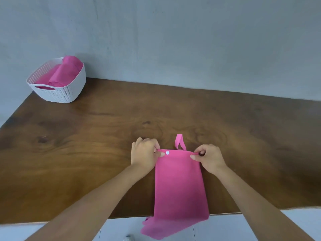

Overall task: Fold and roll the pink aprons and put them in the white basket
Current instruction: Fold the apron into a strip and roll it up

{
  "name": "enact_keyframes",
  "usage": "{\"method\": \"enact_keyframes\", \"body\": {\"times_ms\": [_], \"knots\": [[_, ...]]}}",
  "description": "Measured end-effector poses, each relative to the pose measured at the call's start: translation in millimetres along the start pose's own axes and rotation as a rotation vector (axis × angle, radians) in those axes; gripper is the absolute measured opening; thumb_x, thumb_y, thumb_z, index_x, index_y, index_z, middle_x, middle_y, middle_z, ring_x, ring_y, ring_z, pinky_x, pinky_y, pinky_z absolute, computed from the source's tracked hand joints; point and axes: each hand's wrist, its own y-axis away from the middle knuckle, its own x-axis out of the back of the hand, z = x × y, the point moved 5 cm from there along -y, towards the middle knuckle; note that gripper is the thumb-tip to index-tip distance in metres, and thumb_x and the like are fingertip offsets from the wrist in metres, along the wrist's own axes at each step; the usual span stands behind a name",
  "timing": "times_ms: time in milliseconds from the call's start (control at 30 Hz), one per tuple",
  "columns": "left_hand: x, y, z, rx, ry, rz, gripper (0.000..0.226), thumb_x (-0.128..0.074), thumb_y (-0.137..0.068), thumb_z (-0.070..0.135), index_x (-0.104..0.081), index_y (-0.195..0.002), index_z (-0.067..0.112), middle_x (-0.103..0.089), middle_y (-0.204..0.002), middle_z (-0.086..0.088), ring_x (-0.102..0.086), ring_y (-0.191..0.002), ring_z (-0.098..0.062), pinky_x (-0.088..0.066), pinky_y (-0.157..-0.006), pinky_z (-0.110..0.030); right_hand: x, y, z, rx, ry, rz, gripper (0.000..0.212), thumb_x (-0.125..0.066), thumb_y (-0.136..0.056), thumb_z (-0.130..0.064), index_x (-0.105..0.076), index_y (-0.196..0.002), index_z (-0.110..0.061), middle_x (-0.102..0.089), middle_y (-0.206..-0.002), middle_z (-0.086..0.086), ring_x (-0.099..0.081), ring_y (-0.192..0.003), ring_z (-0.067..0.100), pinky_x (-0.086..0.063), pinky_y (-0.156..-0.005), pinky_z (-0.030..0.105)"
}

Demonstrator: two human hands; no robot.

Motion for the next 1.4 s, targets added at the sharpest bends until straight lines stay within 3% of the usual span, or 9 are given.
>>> {"method": "enact_keyframes", "body": {"times_ms": [267, 400, 600, 1033, 1300, 1400], "knots": [[-5, -76, -1, 0.132, -0.147, -0.115, 0.032, -0.073, -0.082, 0.062, -0.066, -0.082, 0.031, -0.069, -0.092, 0.008, -0.051, -0.107, -0.022, -0.032, -0.091, -0.037, 8, -65, -9, -0.123, 0.085, -0.013, 0.017, -0.081, -0.081, -0.047, -0.069, -0.074, -0.036, -0.068, -0.09, -0.015, -0.059, -0.11, 0.018, -0.051, -0.096, 0.044], [-9, -108, 2, 0.172, -0.187, -0.136, 0.036, -0.073, -0.081, 0.064, -0.067, -0.085, 0.029, -0.07, -0.095, 0.005, -0.05, -0.112, -0.025, -0.032, -0.095, -0.039, 13, -95, -14, -0.166, 0.112, -0.022, 0.02, -0.079, -0.081, -0.05, -0.072, -0.078, -0.032, -0.069, -0.094, -0.01, -0.059, -0.111, 0.02, -0.051, -0.096, 0.046], [-15, -156, 4, 0.223, -0.242, -0.132, 0.04, -0.071, -0.08, 0.067, -0.067, -0.08, 0.027, -0.069, -0.092, 0.003, -0.049, -0.111, -0.026, -0.032, -0.095, -0.04, 20, -148, -20, -0.177, 0.155, -0.019, 0.024, -0.076, -0.082, -0.055, -0.072, -0.078, -0.031, -0.07, -0.096, -0.007, -0.058, -0.11, 0.022, -0.05, -0.097, 0.047], [-32, -280, 9, 0.35, -0.271, -0.064, 0.043, -0.071, -0.079, 0.071, -0.065, -0.076, 0.028, -0.068, -0.089, 0.003, -0.051, -0.113, -0.027, -0.031, -0.097, -0.043, 38, -290, -37, -0.161, 0.326, -0.006, 0.053, -0.067, -0.081, -0.069, -0.074, -0.104, -0.022, -0.066, -0.121, 0.003, -0.046, -0.128, 0.029, -0.039, -0.106, 0.045], [-38, -341, 9, 0.385, -0.241, 0.021, 0.049, -0.068, -0.079, 0.073, -0.062, -0.07, 0.025, -0.059, -0.073, 0.004, -0.05, -0.098, -0.026, -0.028, -0.088, -0.042, 47, -365, -48, -0.131, 0.319, 0.009, 0.061, -0.068, -0.08, -0.071, -0.068, -0.108, -0.017, -0.062, -0.126, 0.007, -0.045, -0.131, 0.031, -0.039, -0.105, 0.044], [-40, -361, 6, 0.402, -0.261, 0.034, 0.054, -0.067, -0.076, 0.077, -0.061, -0.072, 0.023, -0.061, -0.076, 0.001, -0.055, -0.095, -0.027, -0.034, -0.088, -0.041, 49, -381, -53, -0.131, 0.3, 0.034, 0.061, -0.069, -0.08, -0.069, -0.066, -0.111, -0.016, -0.062, -0.127, 0.008, -0.046, -0.13, 0.031, -0.04, -0.106, 0.043]]}}
